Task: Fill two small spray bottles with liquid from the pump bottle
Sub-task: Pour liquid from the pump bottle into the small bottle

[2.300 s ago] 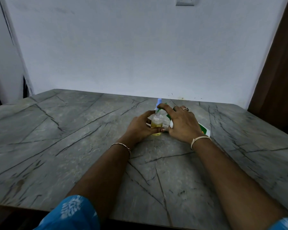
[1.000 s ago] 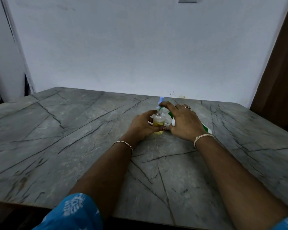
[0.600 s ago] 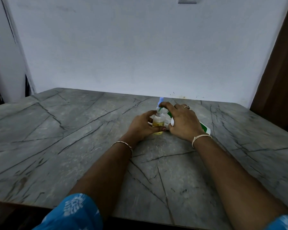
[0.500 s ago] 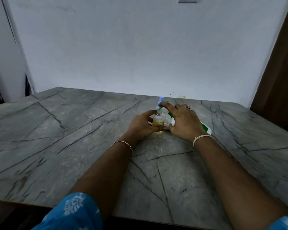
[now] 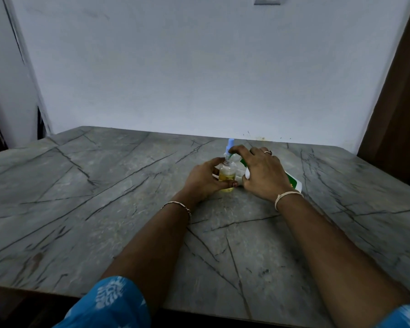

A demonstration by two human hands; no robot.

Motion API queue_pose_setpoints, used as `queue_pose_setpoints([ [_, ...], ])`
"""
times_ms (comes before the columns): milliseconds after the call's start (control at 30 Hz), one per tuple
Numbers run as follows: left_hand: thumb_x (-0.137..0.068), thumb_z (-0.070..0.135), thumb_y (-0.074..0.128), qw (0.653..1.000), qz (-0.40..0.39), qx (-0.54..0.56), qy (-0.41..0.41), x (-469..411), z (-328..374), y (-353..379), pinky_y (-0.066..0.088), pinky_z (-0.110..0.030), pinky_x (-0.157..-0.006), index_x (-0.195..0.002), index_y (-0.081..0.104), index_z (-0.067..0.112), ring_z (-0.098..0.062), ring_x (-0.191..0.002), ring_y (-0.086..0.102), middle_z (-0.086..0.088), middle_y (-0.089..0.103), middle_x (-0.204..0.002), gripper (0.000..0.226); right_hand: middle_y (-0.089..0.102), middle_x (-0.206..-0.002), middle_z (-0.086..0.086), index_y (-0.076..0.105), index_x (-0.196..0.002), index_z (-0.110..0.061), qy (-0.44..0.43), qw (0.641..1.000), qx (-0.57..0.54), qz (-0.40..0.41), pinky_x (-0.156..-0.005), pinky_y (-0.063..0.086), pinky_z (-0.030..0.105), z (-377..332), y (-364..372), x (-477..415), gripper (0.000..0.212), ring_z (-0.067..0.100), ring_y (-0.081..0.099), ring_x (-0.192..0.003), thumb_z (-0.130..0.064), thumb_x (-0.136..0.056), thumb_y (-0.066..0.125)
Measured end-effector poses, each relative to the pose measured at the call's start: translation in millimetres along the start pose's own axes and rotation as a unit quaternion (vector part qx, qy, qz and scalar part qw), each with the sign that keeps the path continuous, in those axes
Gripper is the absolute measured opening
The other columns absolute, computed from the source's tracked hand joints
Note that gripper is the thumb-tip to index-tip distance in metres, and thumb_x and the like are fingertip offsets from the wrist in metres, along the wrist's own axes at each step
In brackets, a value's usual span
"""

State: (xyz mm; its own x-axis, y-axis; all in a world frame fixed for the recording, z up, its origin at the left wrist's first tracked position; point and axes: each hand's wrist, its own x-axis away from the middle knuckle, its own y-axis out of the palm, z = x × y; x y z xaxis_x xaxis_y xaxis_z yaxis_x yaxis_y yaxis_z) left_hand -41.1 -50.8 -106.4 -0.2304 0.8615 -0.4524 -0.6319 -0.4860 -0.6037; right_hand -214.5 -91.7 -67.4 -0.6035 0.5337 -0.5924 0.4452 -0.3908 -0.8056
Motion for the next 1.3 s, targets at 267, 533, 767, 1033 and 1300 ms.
queue_pose_setpoints([
  [267,-0.061,0.057,0.080,1.000,0.006,-0.004,0.004,5.0,4.9,-1.6,0.040,-0.006,-0.063,-0.132,0.050,0.032,0.011,-0.069,0.058,0.017,0.060,-0.087,0.080,0.057,-0.107,0.008,0.019,-0.147,-0.045,-0.011,1.000,0.017,-0.009,-0.089,0.044,0.042,5.5,-0.5,4.0,0.084,0.029,0.050,-0.109,-0.029,-0.080,0.068],
  [533,-0.062,0.053,0.081,1.000,0.011,-0.005,0.003,4.3,4.4,-0.4,0.046,-0.015,-0.070,-0.131,0.051,0.031,-0.002,-0.076,0.063,0.009,0.066,-0.093,0.078,0.055,-0.113,0.008,0.022,-0.145,-0.042,-0.009,0.999,0.043,-0.015,-0.091,0.043,0.041,3.6,-1.3,2.1,0.079,0.030,0.049,-0.113,-0.033,-0.081,0.068],
  [767,-0.063,0.052,0.081,1.000,-0.002,-0.010,0.005,2.2,3.0,-0.9,0.046,-0.013,-0.069,-0.131,0.050,0.030,0.004,-0.072,0.059,0.005,0.069,-0.102,0.078,0.057,-0.116,0.008,0.029,-0.139,-0.038,-0.003,0.999,0.040,-0.003,-0.093,0.043,0.043,-0.3,0.2,-0.8,0.073,0.031,0.049,-0.114,-0.031,-0.078,0.069],
  [1033,-0.065,0.054,0.078,1.000,-0.002,-0.018,0.003,3.4,4.3,-1.2,0.046,-0.017,-0.069,-0.132,0.048,0.032,-0.003,-0.076,0.063,0.003,0.069,-0.103,0.077,0.056,-0.115,0.009,0.019,-0.145,-0.042,-0.012,0.999,0.041,-0.008,-0.092,0.043,0.042,3.6,-0.8,3.0,0.081,0.030,0.049,-0.113,-0.034,-0.081,0.068],
  [1300,-0.066,0.053,0.078,1.000,-0.001,-0.019,0.002,3.2,4.9,-1.7,0.052,-0.025,-0.078,-0.133,0.048,0.030,-0.008,-0.081,0.065,0.002,0.069,-0.104,0.077,0.057,-0.110,0.009,0.024,-0.143,-0.041,-0.010,1.000,0.025,-0.011,-0.091,0.043,0.043,3.1,-2.3,2.8,0.077,0.032,0.050,-0.112,-0.030,-0.080,0.066],
])
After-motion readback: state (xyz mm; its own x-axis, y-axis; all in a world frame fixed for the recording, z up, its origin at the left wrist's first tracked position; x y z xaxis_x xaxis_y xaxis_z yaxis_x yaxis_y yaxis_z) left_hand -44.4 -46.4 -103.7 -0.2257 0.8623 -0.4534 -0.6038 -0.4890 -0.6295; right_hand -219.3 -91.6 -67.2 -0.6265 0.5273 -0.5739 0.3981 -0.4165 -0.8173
